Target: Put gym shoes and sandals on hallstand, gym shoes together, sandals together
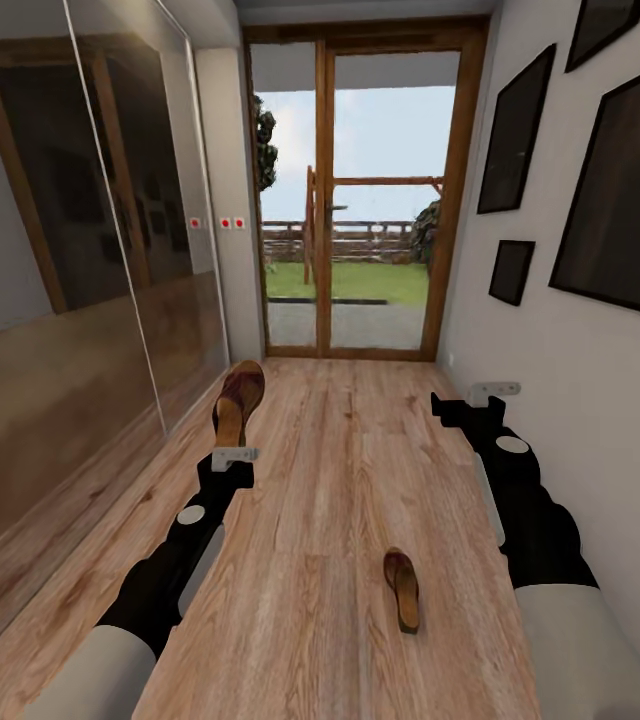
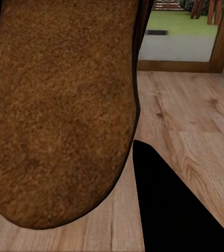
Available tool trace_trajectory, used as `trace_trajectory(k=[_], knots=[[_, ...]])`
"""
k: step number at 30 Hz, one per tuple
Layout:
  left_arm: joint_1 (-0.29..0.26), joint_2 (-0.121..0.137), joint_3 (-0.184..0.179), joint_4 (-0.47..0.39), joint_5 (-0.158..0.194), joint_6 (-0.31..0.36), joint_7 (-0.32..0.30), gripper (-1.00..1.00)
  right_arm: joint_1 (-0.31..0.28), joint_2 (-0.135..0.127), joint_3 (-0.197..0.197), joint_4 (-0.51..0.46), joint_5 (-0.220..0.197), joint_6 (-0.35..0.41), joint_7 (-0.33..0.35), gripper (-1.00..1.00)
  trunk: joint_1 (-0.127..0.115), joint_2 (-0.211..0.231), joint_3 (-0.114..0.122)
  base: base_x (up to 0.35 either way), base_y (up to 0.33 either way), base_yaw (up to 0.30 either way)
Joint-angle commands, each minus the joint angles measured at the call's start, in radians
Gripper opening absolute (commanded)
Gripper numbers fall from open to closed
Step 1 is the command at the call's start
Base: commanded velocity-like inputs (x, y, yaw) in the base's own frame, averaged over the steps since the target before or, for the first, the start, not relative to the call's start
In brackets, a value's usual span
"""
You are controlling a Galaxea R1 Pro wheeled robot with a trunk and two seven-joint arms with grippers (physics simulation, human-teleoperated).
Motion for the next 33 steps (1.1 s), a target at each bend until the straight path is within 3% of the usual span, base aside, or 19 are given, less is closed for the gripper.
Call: trace_trajectory(k=[1, 7, 20, 24, 29, 33], knots=[[0.000, 0.001, -0.003, -0.002, 0.007, 0.006, 0.006, -1.00, -0.001, 0.000, 0.000, -0.001, 0.009, 0.006, 0.000, 1.00, 0.000, 0.000, -0.001, 0.336, 0.006, 0.000], [0.000, 0.001, -0.003, 0.000, 0.007, 0.006, 0.006, -1.00, 0.000, 0.000, -0.001, -0.001, 0.010, 0.006, -0.001, 1.00, 0.000, 0.000, -0.001, 0.273, 0.000, 0.000], [0.000, 0.000, -0.001, 0.000, 0.011, 0.007, 0.003, -1.00, 0.000, 0.000, -0.001, 0.039, 0.011, -0.012, -0.003, 1.00, 0.000, 0.000, -0.001, 0.019, 0.000, 0.000], [-0.004, 0.001, 0.002, -0.003, 0.010, 0.029, 0.002, -1.00, -0.001, 0.000, -0.001, 0.200, 0.011, -0.120, -0.002, 1.00, 0.000, 0.000, -0.001, 0.000, 0.000, 0.000], [-0.076, 0.001, 0.003, -0.050, 0.010, 0.195, 0.000, -1.00, -0.001, -0.001, -0.003, 0.529, 0.011, -0.323, -0.002, 1.00, 0.000, 0.000, -0.001, 0.000, 0.000, 0.000], [-0.110, 0.002, 0.003, -0.129, 0.009, 0.275, -0.001, -1.00, -0.001, 0.000, -0.005, 0.665, 0.012, -0.381, -0.003, 1.00, 0.000, 0.000, -0.001, 0.000, 0.000, 0.000]])
